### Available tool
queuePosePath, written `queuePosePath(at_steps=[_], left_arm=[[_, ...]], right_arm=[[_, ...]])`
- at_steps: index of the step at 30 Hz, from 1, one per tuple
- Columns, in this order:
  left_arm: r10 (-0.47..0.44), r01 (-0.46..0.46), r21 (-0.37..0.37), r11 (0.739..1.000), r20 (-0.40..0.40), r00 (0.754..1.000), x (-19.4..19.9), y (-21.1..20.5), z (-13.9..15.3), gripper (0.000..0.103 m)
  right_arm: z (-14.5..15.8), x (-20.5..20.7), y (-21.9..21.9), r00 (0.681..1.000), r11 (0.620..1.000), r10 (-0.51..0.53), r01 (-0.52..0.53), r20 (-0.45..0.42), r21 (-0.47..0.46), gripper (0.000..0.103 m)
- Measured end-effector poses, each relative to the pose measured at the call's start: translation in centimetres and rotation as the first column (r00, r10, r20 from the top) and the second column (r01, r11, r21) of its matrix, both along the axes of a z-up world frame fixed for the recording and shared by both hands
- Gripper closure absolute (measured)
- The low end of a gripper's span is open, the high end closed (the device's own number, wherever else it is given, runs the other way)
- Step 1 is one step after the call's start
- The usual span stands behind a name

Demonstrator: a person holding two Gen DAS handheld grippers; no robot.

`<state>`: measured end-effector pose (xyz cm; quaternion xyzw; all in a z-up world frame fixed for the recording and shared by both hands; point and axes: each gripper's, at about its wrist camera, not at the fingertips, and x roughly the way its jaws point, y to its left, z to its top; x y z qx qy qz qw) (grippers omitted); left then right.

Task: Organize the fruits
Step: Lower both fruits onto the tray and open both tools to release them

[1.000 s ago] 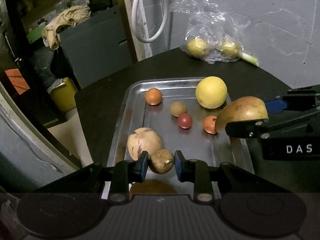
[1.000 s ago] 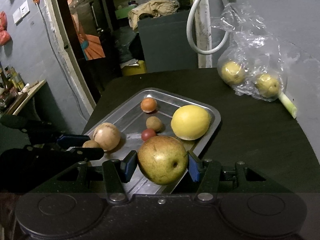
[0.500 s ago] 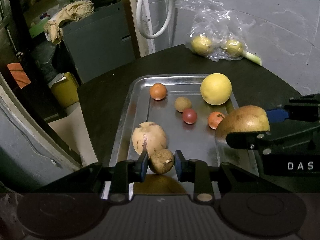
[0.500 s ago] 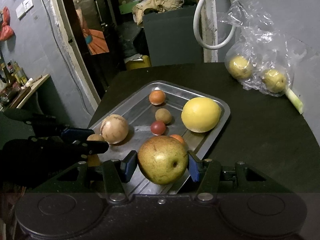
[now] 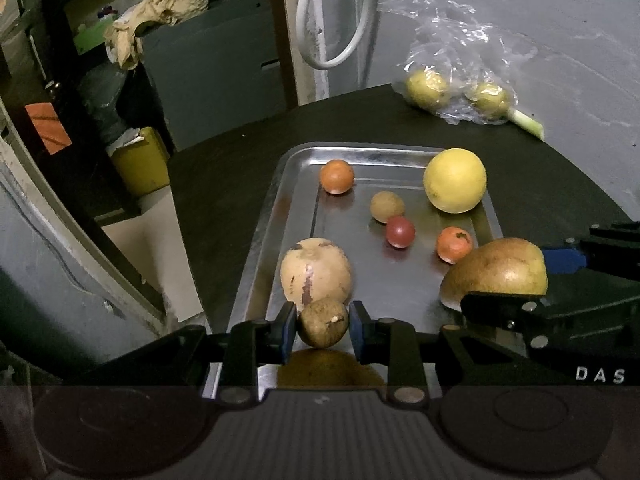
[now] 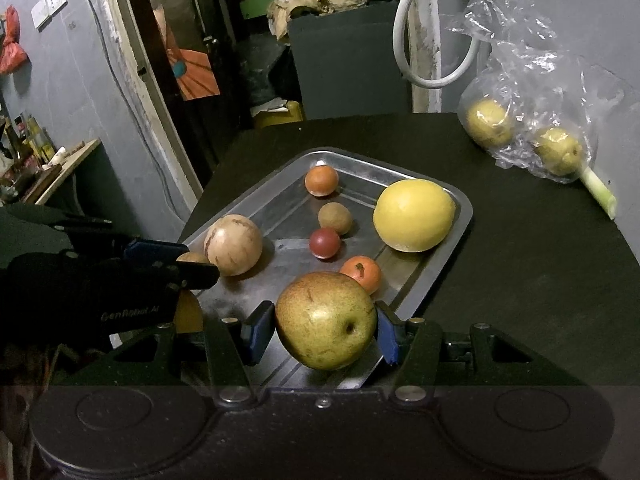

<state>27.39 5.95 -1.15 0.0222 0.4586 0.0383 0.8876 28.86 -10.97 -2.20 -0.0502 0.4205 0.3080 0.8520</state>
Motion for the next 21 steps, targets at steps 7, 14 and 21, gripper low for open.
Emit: queuePosePath(at_steps=[7, 14, 21], left_arm=[[0.026, -0.026, -0.009, 1.000, -0.016, 1.000, 0.2, 0.4, -0.3, 0.072], [0.054, -0.055, -0.025, 0.998, -0.033, 0.998, 0.3, 0.9, -0.7, 0.071], [0.067, -0.067, -0.020, 0.998, -0.031, 0.997, 0.2, 1.1, -0.7, 0.052]], right_arm=[[-0.5, -0.2, 0.6, 1.000, 1.000, 0.011, -0.011, -0.007, -0.009, 0.048], [-0.5, -0.1, 0.7, 1.000, 1.000, 0.001, -0.001, -0.014, -0.007, 0.048], [-1.0, -0.4, 0.9, 1.000, 0.999, -0.015, 0.014, -0.026, -0.031, 0.047]])
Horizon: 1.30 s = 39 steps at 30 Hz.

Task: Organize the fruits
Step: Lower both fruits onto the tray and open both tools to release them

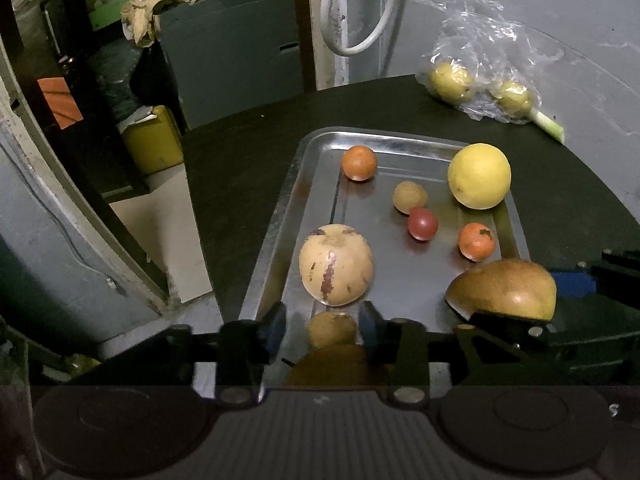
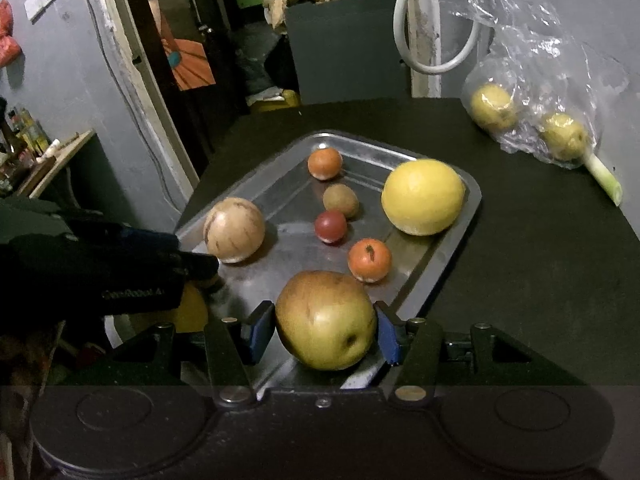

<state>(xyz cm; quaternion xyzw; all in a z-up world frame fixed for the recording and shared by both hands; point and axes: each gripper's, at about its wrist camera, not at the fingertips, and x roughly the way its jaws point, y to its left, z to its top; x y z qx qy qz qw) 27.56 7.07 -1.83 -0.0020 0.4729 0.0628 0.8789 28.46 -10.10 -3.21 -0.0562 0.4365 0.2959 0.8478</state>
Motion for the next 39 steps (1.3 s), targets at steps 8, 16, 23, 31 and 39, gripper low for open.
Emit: queuePosePath(at_steps=[8, 16, 23, 31, 39], left_arm=[[0.003, -0.002, -0.009, 1.000, 0.023, 1.000, -0.4, 0.2, 0.8, 0.035], [0.021, -0.020, -0.014, 1.000, 0.069, 0.997, -1.0, 0.6, 2.4, 0.010], [0.066, -0.064, -0.025, 0.998, 0.112, 0.992, -2.1, 1.4, 3.7, 0.001], [0.116, -0.109, -0.050, 0.993, 0.166, 0.979, -4.1, 2.2, 5.3, 0.001], [0.140, -0.123, -0.096, 0.988, 0.202, 0.969, -5.7, 1.5, 6.0, 0.001]], right_arm=[[0.3, -0.8, -0.1, 0.999, 1.000, -0.026, 0.026, 0.021, -0.003, 0.046], [1.5, -1.6, -0.6, 0.996, 0.997, -0.079, 0.079, 0.046, 0.004, 0.024], [2.8, -3.1, -1.1, 0.983, 0.988, -0.156, 0.155, 0.097, 0.018, 0.006], [5.1, -4.9, -2.4, 0.950, 0.965, -0.264, 0.260, 0.169, 0.043, 0.001], [7.3, -6.9, -4.5, 0.909, 0.935, -0.350, 0.355, 0.225, 0.023, 0.001]])
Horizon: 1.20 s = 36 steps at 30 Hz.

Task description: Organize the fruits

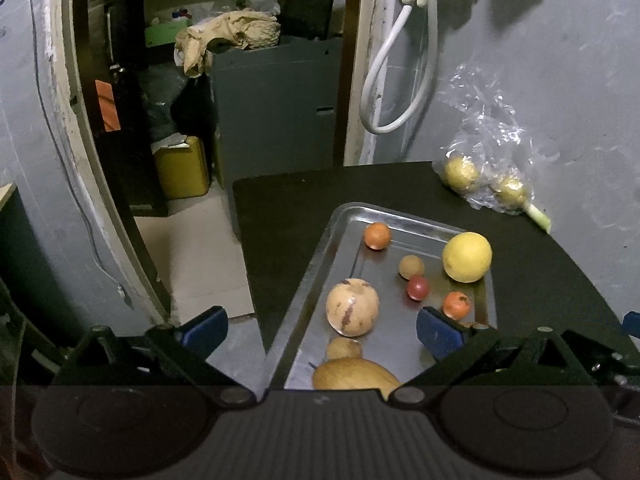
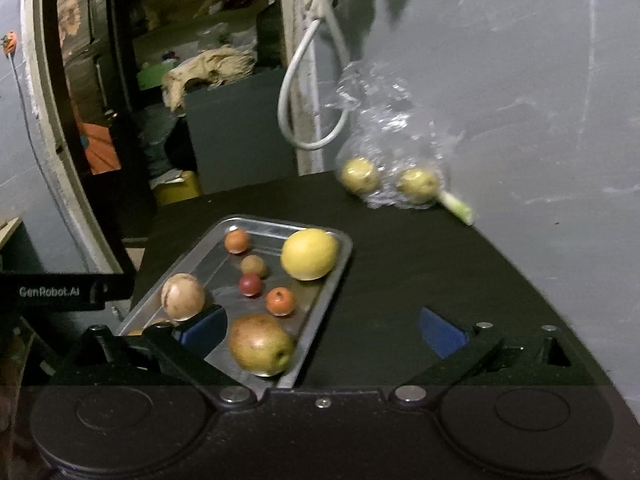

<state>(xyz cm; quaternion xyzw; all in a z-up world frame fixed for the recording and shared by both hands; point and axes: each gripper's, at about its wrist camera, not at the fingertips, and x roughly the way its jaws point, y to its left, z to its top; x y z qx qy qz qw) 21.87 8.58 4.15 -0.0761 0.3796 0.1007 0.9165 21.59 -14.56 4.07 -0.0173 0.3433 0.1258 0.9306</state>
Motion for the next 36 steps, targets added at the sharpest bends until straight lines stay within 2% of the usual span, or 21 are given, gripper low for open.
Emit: queuePosePath(at_steps=[10, 27, 36], left_arm=[[0.002, -0.002, -0.009, 1.000, 0.026, 1.000, -3.1, -2.0, 0.7, 0.001], [0.068, -0.068, 0.004, 0.998, 0.011, 0.998, -9.9, -6.0, 1.9, 0.001], [0.096, -0.096, -0.005, 0.995, -0.003, 0.995, -14.0, -7.4, 1.8, 0.001]], right_arm=[[1.2, -2.3, -2.3, 0.998, 0.999, -0.049, 0.049, 0.037, 0.025, 0.001], [2.6, -7.6, -5.9, 0.996, 0.999, 0.037, -0.040, 0.087, 0.036, 0.001], [1.9, -10.7, -7.6, 0.996, 0.997, 0.062, -0.065, 0.066, 0.051, 0.001]])
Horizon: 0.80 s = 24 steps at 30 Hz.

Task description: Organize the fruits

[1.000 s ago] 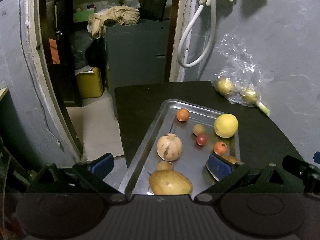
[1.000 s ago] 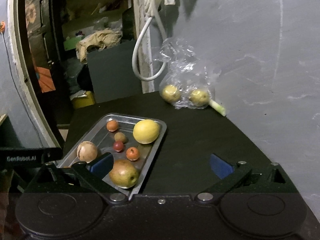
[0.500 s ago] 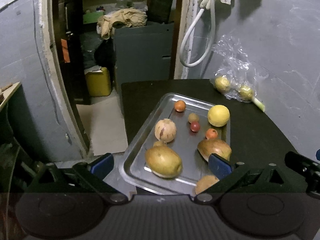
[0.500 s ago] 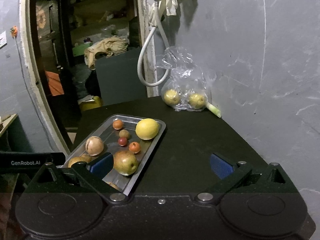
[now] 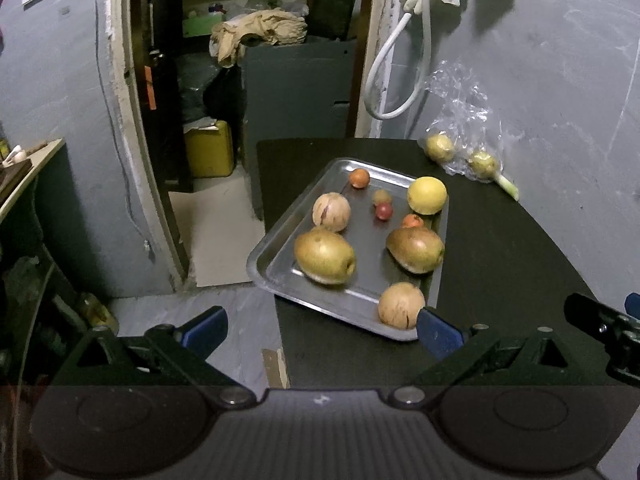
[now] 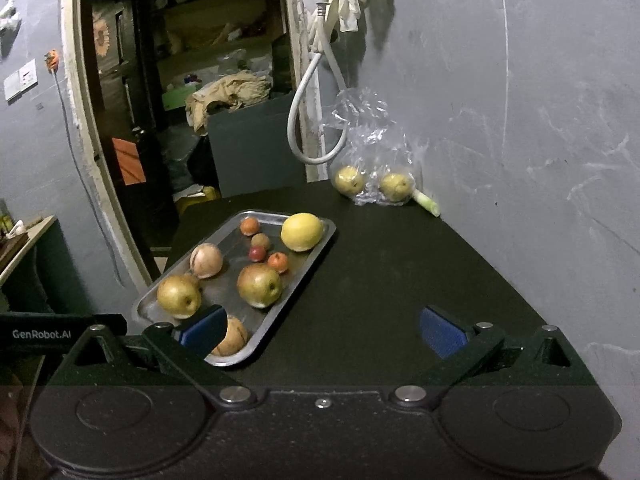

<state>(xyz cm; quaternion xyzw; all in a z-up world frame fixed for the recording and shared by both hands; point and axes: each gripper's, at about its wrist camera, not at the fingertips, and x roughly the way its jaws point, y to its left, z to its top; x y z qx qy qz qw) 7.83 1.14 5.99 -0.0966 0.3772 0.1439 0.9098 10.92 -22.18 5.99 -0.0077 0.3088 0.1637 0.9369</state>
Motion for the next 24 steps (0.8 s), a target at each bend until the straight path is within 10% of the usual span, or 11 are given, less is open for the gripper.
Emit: queuePosePath(at_steps=[24], left_arm=[[0.013, -0.013, 0.019, 1.000, -0.004, 1.000, -6.3, -1.5, -0.1, 0.001]], right_arm=[[-0.5, -5.8, -1.9, 0.998, 0.999, 0.053, -0.053, 0.018, -0.011, 0.001]])
